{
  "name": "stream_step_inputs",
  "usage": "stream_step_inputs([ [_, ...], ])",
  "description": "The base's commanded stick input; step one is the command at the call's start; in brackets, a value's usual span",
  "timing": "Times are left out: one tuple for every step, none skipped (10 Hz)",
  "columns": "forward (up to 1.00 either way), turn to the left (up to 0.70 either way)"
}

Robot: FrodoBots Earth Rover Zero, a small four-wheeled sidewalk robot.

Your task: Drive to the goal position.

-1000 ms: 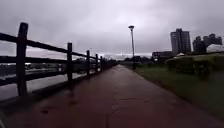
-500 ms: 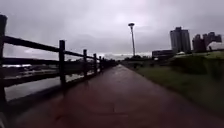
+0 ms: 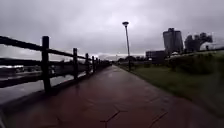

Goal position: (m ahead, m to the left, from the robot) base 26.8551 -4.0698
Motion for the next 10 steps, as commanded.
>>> stream_step_inputs([
  [1.00, 0.00],
  [1.00, 0.00],
  [1.00, 0.00],
  [1.00, 0.00],
  [1.00, 0.00],
  [1.00, 0.00],
  [1.00, 0.00],
  [1.00, 0.00],
  [1.00, 0.00],
  [1.00, 0.00],
])
